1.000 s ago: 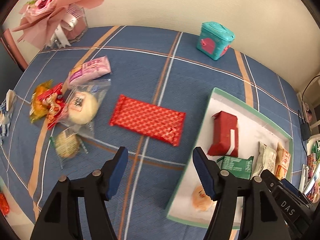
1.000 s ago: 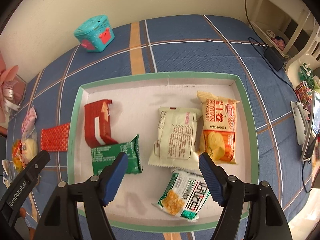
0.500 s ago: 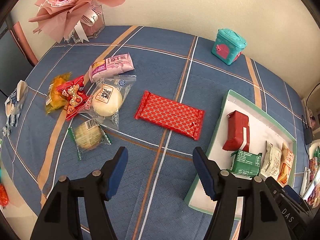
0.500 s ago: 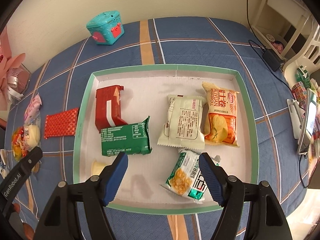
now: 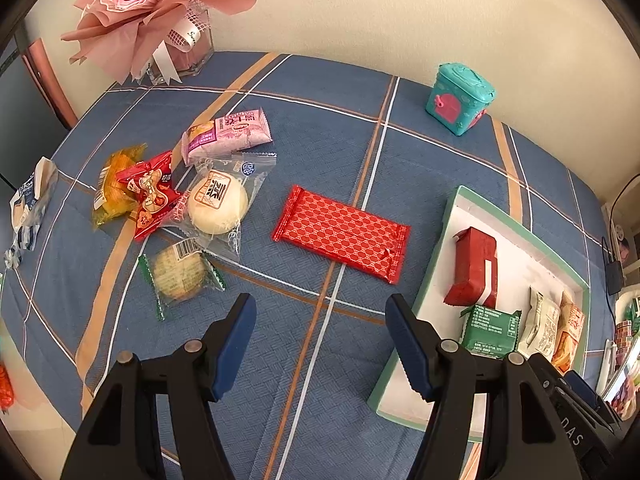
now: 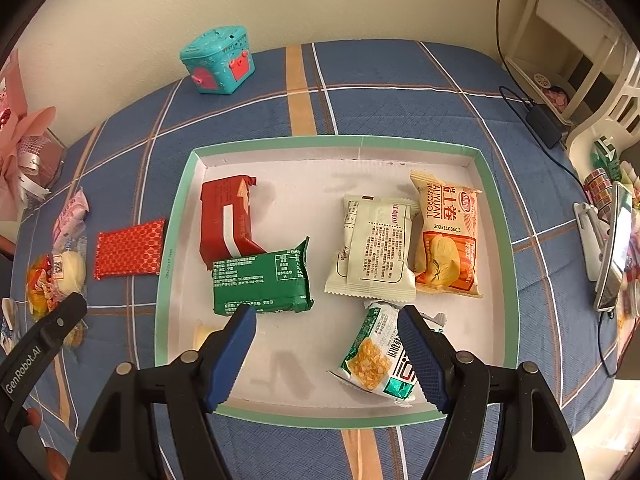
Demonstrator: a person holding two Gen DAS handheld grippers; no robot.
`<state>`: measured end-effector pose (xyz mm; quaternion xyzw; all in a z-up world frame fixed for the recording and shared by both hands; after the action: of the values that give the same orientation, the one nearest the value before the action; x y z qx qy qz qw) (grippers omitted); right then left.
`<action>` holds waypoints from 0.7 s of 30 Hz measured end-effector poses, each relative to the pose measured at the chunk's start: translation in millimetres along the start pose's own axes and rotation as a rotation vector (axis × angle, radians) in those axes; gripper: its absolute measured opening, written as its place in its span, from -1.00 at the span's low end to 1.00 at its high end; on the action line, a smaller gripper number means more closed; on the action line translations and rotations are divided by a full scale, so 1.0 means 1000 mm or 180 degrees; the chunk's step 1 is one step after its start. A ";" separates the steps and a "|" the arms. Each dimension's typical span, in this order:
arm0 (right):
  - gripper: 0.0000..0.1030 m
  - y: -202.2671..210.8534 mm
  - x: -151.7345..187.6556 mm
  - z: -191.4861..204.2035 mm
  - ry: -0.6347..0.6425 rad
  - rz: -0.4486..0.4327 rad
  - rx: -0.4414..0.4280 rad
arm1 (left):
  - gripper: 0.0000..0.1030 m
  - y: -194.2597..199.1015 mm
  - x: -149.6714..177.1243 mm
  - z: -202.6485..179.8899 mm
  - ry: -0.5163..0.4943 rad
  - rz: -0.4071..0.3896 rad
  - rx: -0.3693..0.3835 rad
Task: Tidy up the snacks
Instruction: 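Withdraw both grippers from the tray toward the remaining snacks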
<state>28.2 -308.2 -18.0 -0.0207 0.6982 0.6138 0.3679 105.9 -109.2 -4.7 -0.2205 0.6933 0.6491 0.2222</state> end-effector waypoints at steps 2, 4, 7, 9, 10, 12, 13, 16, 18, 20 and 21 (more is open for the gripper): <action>0.48 0.000 0.000 -0.002 -0.0014 -0.0007 0.0003 | 0.35 -0.001 0.000 0.001 0.0004 0.0001 -0.0003; 0.49 -0.001 0.000 -0.003 -0.0021 -0.0014 0.0009 | 0.52 -0.001 0.000 0.002 0.0005 -0.0005 -0.0005; 0.64 -0.002 0.000 -0.003 -0.0034 -0.0022 0.0006 | 0.56 -0.001 -0.001 0.003 0.0007 -0.0041 -0.0004; 0.73 -0.001 0.000 -0.004 -0.0045 -0.0048 -0.0002 | 0.64 -0.001 -0.001 0.004 0.0006 -0.0072 -0.0006; 0.82 -0.001 0.000 -0.004 -0.0054 -0.0060 -0.0003 | 0.69 -0.001 -0.002 0.004 -0.0007 -0.0089 -0.0017; 1.00 0.000 -0.002 -0.004 -0.0074 -0.0094 -0.0006 | 0.80 -0.001 -0.002 0.004 -0.0033 -0.0113 -0.0038; 1.00 0.001 -0.002 -0.005 -0.0074 -0.0114 -0.0001 | 0.83 -0.002 -0.002 0.004 -0.0039 -0.0126 -0.0037; 1.00 0.001 -0.003 -0.004 -0.0051 -0.0157 -0.0002 | 0.83 -0.002 -0.003 0.005 -0.0053 -0.0158 -0.0016; 1.00 0.001 -0.003 -0.002 -0.0025 -0.0173 -0.0032 | 0.83 -0.002 -0.003 0.005 -0.0055 -0.0176 0.0002; 1.00 0.000 -0.003 -0.001 -0.0033 -0.0193 -0.0108 | 0.83 -0.002 -0.004 0.005 -0.0054 -0.0202 0.0026; 1.00 0.001 -0.003 -0.001 -0.0034 -0.0205 -0.0161 | 0.83 -0.001 -0.004 0.005 -0.0061 -0.0218 0.0028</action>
<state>29.8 -310.1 -15.4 -0.0492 0.6795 0.6191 0.3906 109.7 -104.6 -3.6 -0.2369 0.6861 0.6401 0.2518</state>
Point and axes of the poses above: each gripper's, at about its wrist camera, not at the fingertips, and y roughly against the way its jaws point, z to its left, x to its underside, the point moved 1 cm from there along -y, roughly the way its jaws point, and after that the axes turned 14 degrees about -z, right-handed, at the moved point
